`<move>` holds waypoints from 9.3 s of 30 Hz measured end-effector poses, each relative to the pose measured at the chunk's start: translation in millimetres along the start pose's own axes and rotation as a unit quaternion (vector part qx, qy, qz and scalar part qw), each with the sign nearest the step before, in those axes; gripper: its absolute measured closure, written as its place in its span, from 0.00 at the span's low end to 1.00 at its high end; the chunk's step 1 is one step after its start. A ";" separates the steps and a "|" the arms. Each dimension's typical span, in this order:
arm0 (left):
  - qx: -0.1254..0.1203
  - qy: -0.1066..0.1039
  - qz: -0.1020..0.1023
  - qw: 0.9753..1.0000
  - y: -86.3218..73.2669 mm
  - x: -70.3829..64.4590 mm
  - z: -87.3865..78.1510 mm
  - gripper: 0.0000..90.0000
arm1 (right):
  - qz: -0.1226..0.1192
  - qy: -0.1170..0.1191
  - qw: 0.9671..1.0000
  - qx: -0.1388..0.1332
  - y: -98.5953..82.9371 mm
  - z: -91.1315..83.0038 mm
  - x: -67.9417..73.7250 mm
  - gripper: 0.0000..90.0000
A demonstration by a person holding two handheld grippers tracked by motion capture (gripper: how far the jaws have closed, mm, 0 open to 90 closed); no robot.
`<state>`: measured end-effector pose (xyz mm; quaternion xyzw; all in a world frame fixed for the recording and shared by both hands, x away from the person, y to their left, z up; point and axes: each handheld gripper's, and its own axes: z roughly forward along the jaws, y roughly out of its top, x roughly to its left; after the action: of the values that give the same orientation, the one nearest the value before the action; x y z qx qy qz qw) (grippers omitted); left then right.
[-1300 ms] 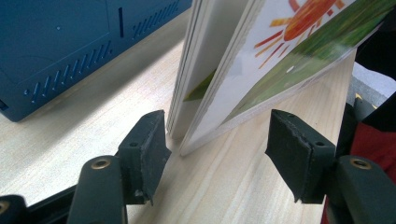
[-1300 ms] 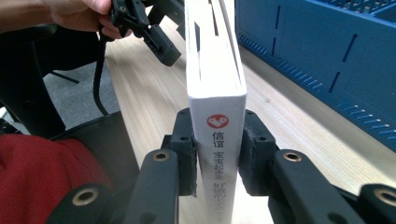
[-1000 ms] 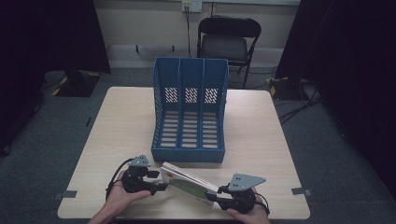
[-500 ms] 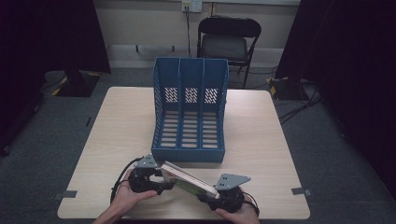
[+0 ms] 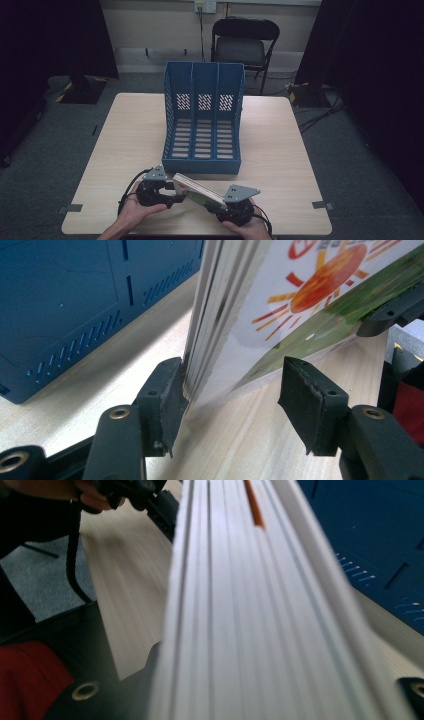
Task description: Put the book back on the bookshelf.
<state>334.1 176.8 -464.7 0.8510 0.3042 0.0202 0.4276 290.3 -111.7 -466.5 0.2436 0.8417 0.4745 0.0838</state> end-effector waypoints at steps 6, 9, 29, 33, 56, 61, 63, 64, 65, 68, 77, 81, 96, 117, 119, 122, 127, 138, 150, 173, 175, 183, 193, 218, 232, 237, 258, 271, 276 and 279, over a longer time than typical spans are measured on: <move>0.002 0.000 -0.003 1.000 0.1 -0.5 -0.5 0.48 | 0.005 0.006 1.000 -0.004 -2.6 1.5 -0.7 0.80; 0.002 0.001 0.000 1.000 -0.2 -0.6 -0.4 0.48 | 0.017 0.012 1.000 0.001 -1.7 1.4 -5.2 0.83; 0.038 0.044 -0.041 0.997 -8.0 9.4 1.6 0.35 | 0.048 0.008 0.999 0.013 -0.2 -10.1 -8.3 0.85; 0.074 0.075 -0.041 0.994 -12.9 16.0 3.1 0.33 | 0.047 0.010 0.999 0.013 0.5 -12.1 -8.8 0.85; 0.043 0.168 -0.007 0.985 -40.7 46.9 -16.5 0.15 | 0.029 0.023 0.999 0.024 7.3 -21.8 -3.8 0.85; 0.013 0.175 -0.006 0.984 -46.8 46.5 -13.6 0.11 | 0.034 0.021 0.999 0.013 11.9 -25.3 -4.5 0.85; 0.013 0.175 -0.005 0.984 -46.8 46.5 -13.6 0.11 | 0.036 0.021 0.999 0.007 13.6 -27.7 -5.1 0.85; 0.013 0.175 -0.005 0.984 -46.8 46.6 -13.6 0.11 | 0.038 0.020 0.999 0.006 14.4 -29.2 -5.1 0.85; 0.013 0.175 -0.006 0.984 -46.8 46.5 -13.7 0.11 | 0.039 0.022 0.999 0.003 15.3 -30.4 -5.0 0.85; 0.013 0.175 -0.005 0.984 -46.8 46.6 -13.6 0.11 | 0.036 0.024 0.999 -0.004 19.5 -34.7 -3.0 0.85; 0.013 0.177 -0.002 0.984 -46.7 46.9 -13.8 0.11 | 0.020 0.024 0.999 -0.026 35.2 -49.7 2.9 0.85; 0.015 0.177 -0.002 0.984 -46.7 46.8 -13.9 0.11 | 0.010 0.027 0.999 -0.035 44.9 -53.8 5.0 0.85; 0.013 0.177 -0.002 0.984 -46.6 46.9 -13.8 0.11 | -0.002 -0.004 0.998 -0.062 81.9 -63.0 -3.1 0.85; 0.014 0.175 -0.005 0.984 -46.8 46.6 -13.7 0.11 | 0.065 -0.128 0.986 -0.089 89.2 -89.1 -36.7 0.85; 0.014 0.175 -0.005 0.984 -46.8 46.6 -13.6 0.11 | 0.061 -0.142 0.984 -0.093 88.8 -90.7 -39.4 0.85; 0.013 0.175 -0.005 0.984 -46.8 46.6 -13.6 0.11 | 0.067 -0.148 0.983 -0.091 89.3 -90.7 -41.3 0.85; 0.013 0.175 -0.005 0.984 -46.8 46.6 -13.6 0.11 | 0.089 -0.182 0.975 -0.093 90.9 -88.2 -47.3 0.85; 0.013 0.175 -0.005 0.985 -46.8 46.6 -13.6 0.11 | 0.127 -0.231 0.959 -0.102 95.2 -77.1 -64.8 0.85; 0.014 0.174 -0.005 0.985 -46.8 46.7 -13.7 0.11 | 0.168 -0.273 0.941 -0.108 106.0 -48.3 -93.8 0.85; 0.013 0.171 -0.005 0.985 -46.7 46.8 -13.4 0.11 | 0.198 -0.316 0.926 -0.068 106.6 25.1 -132.0 0.85; 0.014 0.171 -0.005 0.985 -46.8 46.8 -13.4 0.11 | 0.198 -0.316 0.926 -0.063 104.9 27.0 -133.5 0.85; 0.014 0.172 -0.005 0.985 -46.8 46.8 -13.5 0.11 | 0.202 -0.315 0.927 -0.038 98.1 34.2 -139.5 0.85; 0.014 0.172 -0.005 0.985 -46.8 46.8 -13.4 0.11 | 0.208 -0.314 0.926 -0.018 94.0 39.4 -143.7 0.85; 0.013 0.171 -0.006 0.985 -46.8 46.8 -13.3 0.11 | 0.191 -0.313 0.930 0.011 80.6 40.5 -130.7 0.84; 0.014 0.172 -0.005 0.985 -46.7 46.9 -13.4 0.10 | 0.193 -0.312 0.930 0.002 76.2 36.7 -127.4 0.80; 0.014 0.169 -0.006 0.986 -46.7 46.8 -13.2 0.11 | 0.196 -0.308 0.931 0.000 75.7 35.6 -127.1 0.79; 0.014 0.171 -0.005 0.985 -46.7 46.9 -13.3 0.10 | 0.170 -0.320 0.932 -0.004 79.1 36.8 -116.8 0.70; 0.014 0.171 -0.005 0.985 -46.7 46.9 -13.3 0.10 | 0.173 -0.329 0.924 -0.083 78.3 31.6 -113.8 0.70; 0.014 0.172 -0.005 0.985 -46.7 46.9 -13.4 0.10 | 0.155 -0.345 0.918 -0.118 73.0 35.1 -105.8 0.72; 0.014 0.170 -0.005 0.985 -46.7 46.8 -13.2 0.10 | 0.163 -0.341 0.918 -0.124 70.8 37.1 -106.3 0.71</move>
<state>345.0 232.3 -501.5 0.8392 0.3773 0.1583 0.3582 419.8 -105.2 -436.5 0.5121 0.6452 0.4705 0.3165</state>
